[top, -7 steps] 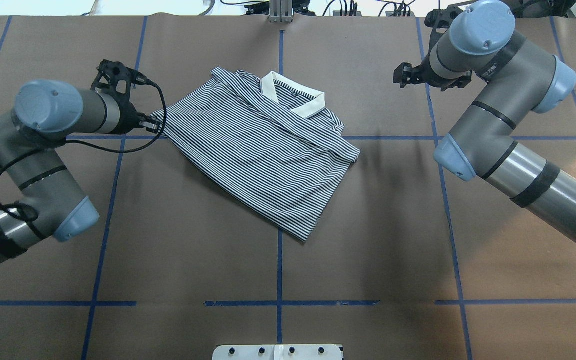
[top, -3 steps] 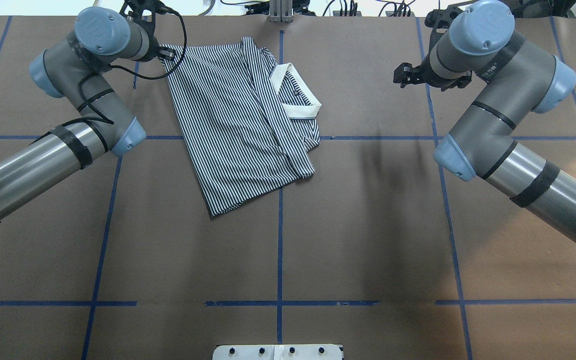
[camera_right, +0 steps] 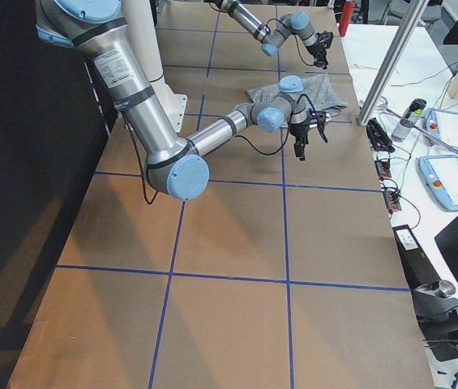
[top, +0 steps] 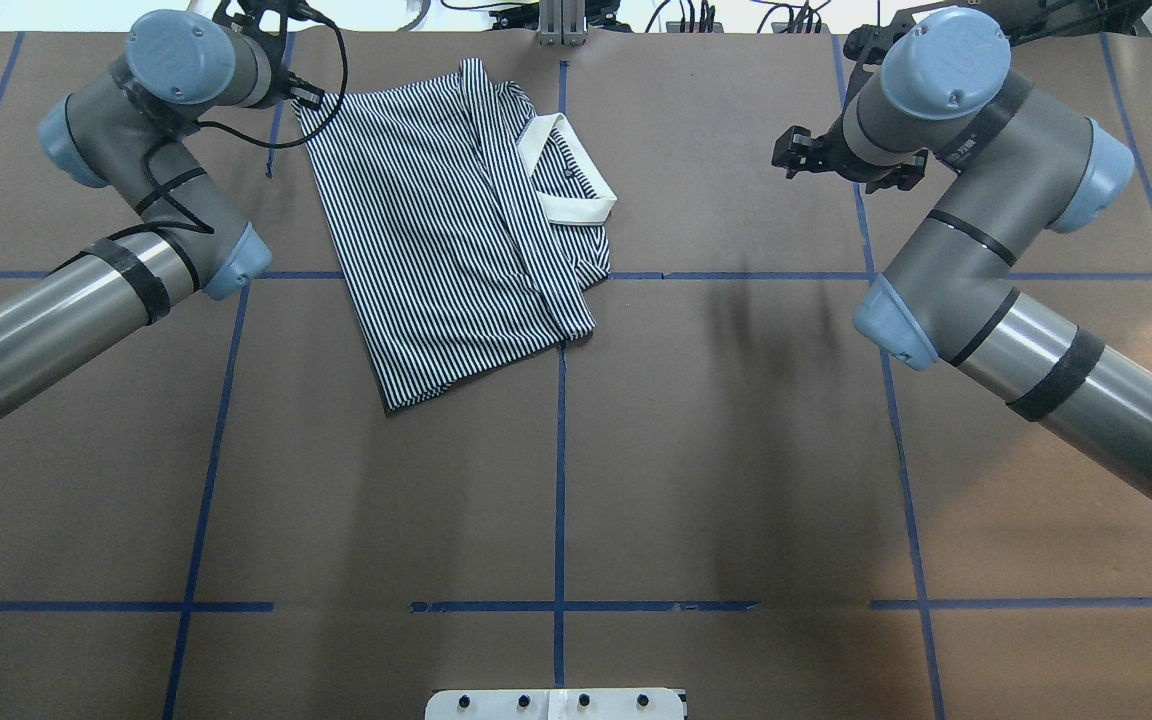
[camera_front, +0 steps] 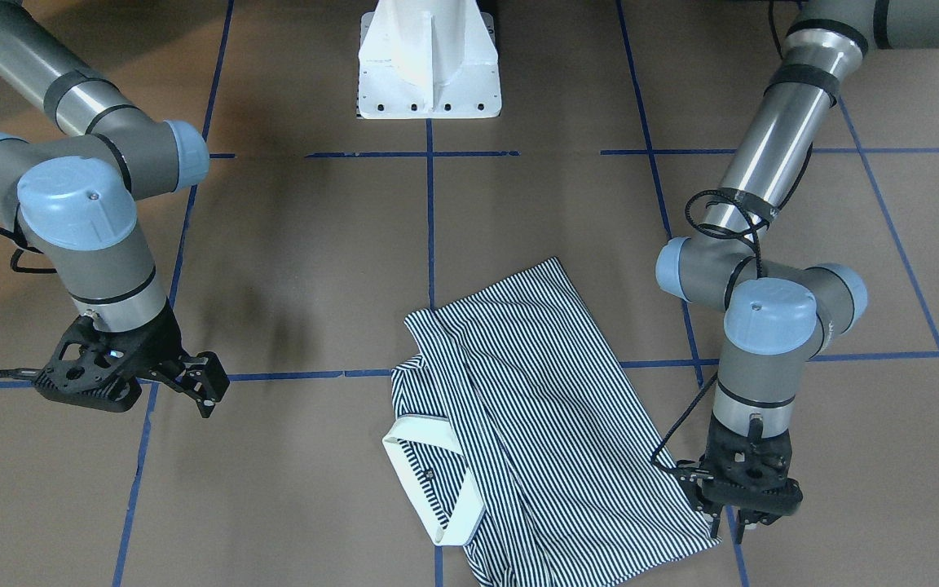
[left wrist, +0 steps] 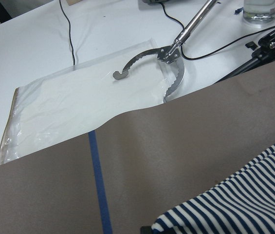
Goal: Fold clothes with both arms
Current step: 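Move the right gripper over the collar end of the rotated shirt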
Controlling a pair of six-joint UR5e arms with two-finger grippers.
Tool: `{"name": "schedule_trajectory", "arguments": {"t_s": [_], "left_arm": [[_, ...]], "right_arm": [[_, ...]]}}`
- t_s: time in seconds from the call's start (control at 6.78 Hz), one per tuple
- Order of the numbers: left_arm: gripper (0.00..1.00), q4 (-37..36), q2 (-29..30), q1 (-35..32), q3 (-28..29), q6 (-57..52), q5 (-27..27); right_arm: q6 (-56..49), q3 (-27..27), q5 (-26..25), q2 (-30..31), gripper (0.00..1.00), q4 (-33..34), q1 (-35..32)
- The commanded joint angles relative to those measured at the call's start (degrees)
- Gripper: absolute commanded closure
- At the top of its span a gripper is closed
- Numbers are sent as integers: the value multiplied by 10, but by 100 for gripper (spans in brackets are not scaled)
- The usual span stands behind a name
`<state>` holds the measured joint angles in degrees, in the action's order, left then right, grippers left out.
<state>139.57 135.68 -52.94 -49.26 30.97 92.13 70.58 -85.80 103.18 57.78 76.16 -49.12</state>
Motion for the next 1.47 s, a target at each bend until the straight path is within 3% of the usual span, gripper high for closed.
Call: {"name": "schedule_trajectory", "arguments": {"t_s": [0.0, 0.15, 0.44, 0.74, 1.33], "left_arm": [[0, 7, -4, -2, -16, -12, 38], [0, 7, -8, -2, -30, -8, 48], [0, 7, -16, -1, -39, 3, 56], [0, 7, -17, -2, -39, 3, 56], [0, 26, -30, -1, -44, 3, 56]], "right_arm": [[174, 16, -20, -51, 13, 0, 44], [254, 52, -79, -100, 25, 2, 77], [320, 154, -105, -191, 31, 3, 124], [377, 155, -107, -203, 32, 48, 156], [402, 177, -109, -218, 34, 52, 169]]}}
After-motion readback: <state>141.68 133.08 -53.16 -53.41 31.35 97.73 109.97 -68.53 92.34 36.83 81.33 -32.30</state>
